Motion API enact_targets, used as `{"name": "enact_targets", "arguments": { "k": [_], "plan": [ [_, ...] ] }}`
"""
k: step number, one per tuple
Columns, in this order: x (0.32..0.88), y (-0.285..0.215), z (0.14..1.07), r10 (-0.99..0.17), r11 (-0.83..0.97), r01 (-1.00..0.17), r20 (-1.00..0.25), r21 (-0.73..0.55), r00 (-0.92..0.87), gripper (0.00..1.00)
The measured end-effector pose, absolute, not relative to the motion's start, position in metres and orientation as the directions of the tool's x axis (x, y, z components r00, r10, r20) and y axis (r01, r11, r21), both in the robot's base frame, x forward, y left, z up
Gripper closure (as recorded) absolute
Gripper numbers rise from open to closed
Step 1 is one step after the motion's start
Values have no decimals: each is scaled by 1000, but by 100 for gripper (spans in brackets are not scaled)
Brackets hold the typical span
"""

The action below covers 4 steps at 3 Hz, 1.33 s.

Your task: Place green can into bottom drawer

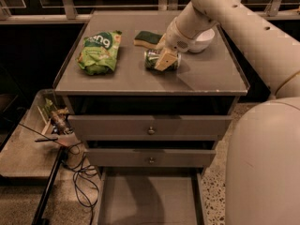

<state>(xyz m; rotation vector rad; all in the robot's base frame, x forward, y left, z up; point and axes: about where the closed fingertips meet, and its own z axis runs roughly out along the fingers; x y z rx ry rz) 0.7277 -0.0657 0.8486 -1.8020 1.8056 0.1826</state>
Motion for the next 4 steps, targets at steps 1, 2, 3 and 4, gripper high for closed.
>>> {"name": "enact_targets", "arguments": {
  "k": [1,2,3,4],
  "plan": [
    [720,-68,866,-856,90,-949,-511,-302,81,100],
    [706,-72,894,-828,100,-941,-551,-325,102,100],
    [685,-75,924,-808,110,-927,-575,-358,126,100],
    [658,-83,944,-802,131,-910,-582,-393,136,100]
  ]
}}
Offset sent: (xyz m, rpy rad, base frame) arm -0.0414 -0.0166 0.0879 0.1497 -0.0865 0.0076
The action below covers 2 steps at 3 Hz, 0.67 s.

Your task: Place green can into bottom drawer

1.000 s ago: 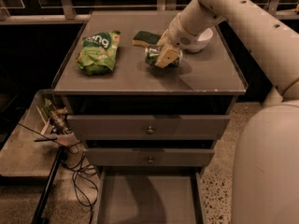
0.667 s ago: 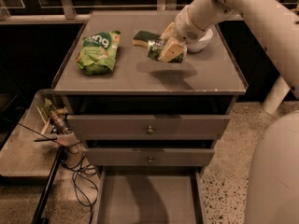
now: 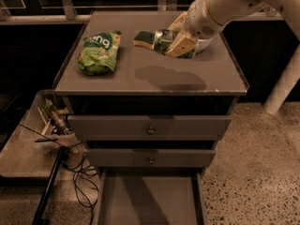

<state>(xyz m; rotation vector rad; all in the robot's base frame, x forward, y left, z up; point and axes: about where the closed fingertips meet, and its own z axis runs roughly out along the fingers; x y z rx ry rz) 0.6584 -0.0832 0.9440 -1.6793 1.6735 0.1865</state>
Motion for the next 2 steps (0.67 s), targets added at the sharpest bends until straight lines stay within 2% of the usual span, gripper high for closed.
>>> {"name": "enact_targets", "arguments": {
  "k": [1,2],
  "plan": [
    [628,-94,952,-775,179,-888,-617,-424,139,100],
    [607,-108,941,-690,315,-864,-720,-394,77,100]
  ]
}}
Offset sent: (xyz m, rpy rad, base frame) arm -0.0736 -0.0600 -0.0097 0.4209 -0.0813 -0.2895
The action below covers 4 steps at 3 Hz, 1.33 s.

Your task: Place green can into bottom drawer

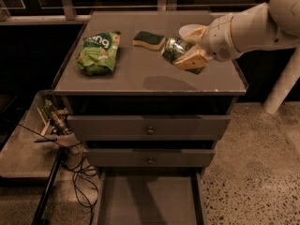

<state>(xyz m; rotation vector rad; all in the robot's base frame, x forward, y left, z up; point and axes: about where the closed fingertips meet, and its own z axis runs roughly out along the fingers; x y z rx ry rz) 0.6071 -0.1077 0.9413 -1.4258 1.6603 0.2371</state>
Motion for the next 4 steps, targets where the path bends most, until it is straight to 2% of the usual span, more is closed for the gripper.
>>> {"name": "enact_targets", "arguments": {
  "k": [2,4],
  "plan": [
    [593,-95,912,-558,493,-805,-830,-330,-2,100],
    [559,-83,900,-534,478,-828,-845,-292,-10,100]
  ]
}}
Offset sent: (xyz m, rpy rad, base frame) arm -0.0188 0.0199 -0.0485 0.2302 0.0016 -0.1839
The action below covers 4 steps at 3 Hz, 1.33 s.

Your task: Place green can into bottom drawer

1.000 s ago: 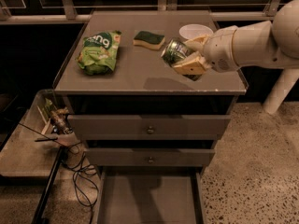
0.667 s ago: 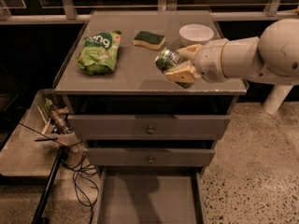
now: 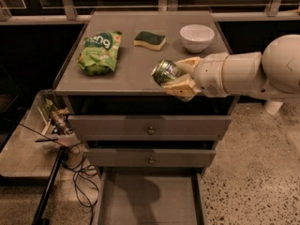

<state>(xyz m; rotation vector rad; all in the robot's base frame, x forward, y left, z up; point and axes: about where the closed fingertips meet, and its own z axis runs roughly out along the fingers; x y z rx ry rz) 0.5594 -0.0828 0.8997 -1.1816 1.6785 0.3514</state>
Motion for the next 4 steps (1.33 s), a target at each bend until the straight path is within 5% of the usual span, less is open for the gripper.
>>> {"name": "enact_targets", "arguments": {
  "k": [2,4],
  "plan": [
    [491,-78,857,-425,547,-816,-902,-184,-82,100],
    [480,-82,780,-344,630,-760,-935,-163,-85,100]
  ]
}}
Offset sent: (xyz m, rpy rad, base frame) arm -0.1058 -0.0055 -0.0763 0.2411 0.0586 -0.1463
